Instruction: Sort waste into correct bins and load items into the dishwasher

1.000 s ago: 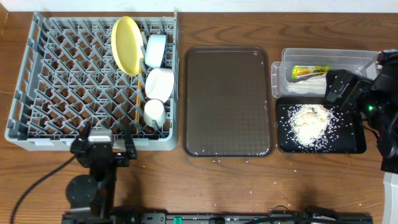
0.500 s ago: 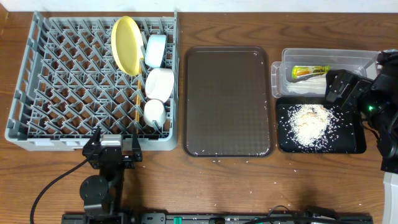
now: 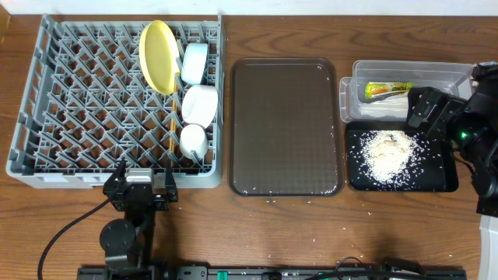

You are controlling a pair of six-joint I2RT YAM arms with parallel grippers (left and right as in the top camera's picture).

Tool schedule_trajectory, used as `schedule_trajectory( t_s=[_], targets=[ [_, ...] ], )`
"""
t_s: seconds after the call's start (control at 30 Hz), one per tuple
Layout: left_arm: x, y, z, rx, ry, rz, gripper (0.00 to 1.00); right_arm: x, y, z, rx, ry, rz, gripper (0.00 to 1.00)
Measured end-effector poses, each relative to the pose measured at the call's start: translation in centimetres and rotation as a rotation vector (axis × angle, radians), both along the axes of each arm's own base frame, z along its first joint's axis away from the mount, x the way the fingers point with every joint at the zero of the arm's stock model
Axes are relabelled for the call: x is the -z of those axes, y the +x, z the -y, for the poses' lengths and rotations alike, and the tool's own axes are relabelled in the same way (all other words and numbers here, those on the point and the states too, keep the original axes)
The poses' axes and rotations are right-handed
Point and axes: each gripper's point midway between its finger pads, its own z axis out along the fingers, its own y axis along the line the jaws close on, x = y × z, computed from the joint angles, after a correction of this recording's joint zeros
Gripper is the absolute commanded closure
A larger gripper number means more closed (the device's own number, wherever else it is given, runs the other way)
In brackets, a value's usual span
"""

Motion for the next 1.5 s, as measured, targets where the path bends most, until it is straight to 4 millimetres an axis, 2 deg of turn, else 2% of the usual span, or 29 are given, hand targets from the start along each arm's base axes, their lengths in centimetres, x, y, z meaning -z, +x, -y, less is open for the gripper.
schedule_trajectory(
  t_s=[0.67, 0.87, 1.0, 1.07, 1.17, 1.23, 1.33, 1.5],
  targets=[
    [0.0, 0.0, 0.0, 0.000, 0.000, 0.000, 0.08, 0.0, 0.0, 0.0, 0.000, 0.000, -0.001, 0.01],
    [0.0, 0.0, 0.0, 0.000, 0.000, 0.000, 0.08, 0.9, -0.7, -0.1, 0.003, 0.006, -0.045, 0.01],
    [0.0, 0.0, 0.0, 0.000, 0.000, 0.000, 0.08, 0.9, 0.1, -0.2, -0.027, -0.033, -0.001, 0.01],
    [0.0, 0.0, 0.0, 0.000, 0.000, 0.001, 0.08, 1.1, 0.8, -0.7, -0.081, -0.097, 0.060, 0.01],
    [-0.1, 0.0, 0.0, 0.000, 0.000, 0.002, 0.08, 1.9, 1.3, -2.8, -0.195, -0.190, 0.166, 0.01],
    [-0.1, 0.0, 0.0, 0.000, 0.000, 0.003, 0.08, 2.8, 0.6, -4.5, -0.270, -0.250, 0.246, 0.01],
    [-0.1, 0.0, 0.0, 0.000, 0.000, 0.003, 0.08, 3.8, -1.0, -5.8, -0.322, -0.294, 0.338, 0.01],
    [-0.1, 0.0, 0.0, 0.000, 0.000, 0.002, 0.08, 6.1, -3.8, -5.9, -0.319, -0.336, 0.435, 0.01]
  ],
)
